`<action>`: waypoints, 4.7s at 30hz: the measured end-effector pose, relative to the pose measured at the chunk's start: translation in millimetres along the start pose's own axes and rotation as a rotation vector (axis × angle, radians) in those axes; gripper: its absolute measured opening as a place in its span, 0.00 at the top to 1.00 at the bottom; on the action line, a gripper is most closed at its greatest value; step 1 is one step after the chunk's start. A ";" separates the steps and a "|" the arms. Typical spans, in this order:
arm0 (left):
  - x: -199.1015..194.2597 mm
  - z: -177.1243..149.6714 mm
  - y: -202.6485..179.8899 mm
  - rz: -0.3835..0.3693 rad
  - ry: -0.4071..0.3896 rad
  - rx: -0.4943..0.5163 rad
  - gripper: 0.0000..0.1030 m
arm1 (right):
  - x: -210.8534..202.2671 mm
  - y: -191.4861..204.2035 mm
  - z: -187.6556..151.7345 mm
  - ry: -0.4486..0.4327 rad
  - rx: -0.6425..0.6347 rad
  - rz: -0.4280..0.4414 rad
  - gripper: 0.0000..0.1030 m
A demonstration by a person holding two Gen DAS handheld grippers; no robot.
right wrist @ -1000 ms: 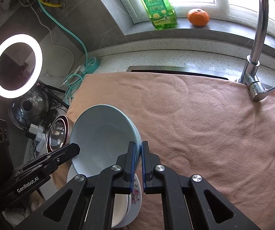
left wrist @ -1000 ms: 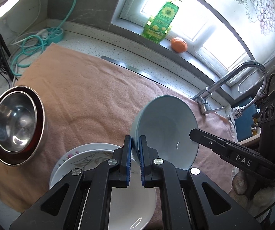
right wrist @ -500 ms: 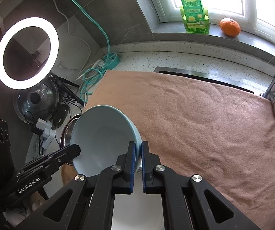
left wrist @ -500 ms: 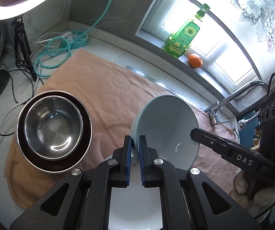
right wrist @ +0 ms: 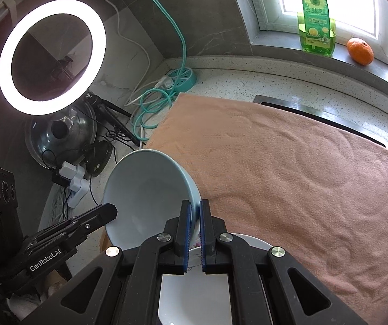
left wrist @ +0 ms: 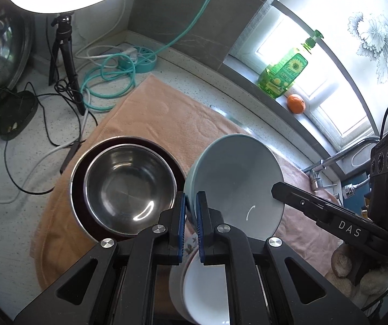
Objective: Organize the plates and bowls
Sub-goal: 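Lift the blue-rimmed bowl with both tools and carry it toward the steel bowls, then lower the blue-rimmed bowl with both tools into the red-exterior bowl, then lift the nested bowl stack with both tools toward the white plates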
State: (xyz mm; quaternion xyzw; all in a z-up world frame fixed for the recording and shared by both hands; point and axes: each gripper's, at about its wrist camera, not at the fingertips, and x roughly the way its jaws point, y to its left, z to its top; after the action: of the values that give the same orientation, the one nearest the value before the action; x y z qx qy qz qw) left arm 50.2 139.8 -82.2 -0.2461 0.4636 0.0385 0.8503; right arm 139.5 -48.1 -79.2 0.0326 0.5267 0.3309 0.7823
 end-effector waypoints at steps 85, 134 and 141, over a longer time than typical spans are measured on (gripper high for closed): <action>18.0 14.4 97.5 0.053 0.090 -0.070 0.93 | 100.2 60.4 3.0 0.148 -0.008 -0.033 0.94; 19.5 13.1 126.1 0.013 0.124 -0.054 0.93 | 92.4 30.2 -14.5 0.091 0.142 -0.048 0.88; 28.2 14.9 122.0 0.000 0.140 -0.009 0.93 | 96.1 31.2 -16.0 0.080 0.151 -0.071 0.88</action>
State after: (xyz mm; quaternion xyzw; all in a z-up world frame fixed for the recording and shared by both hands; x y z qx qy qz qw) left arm 41.8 248.9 -145.0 -0.2519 0.5219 0.0233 0.8146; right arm 132.7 24.4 -150.9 0.0597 0.5818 0.2631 0.7673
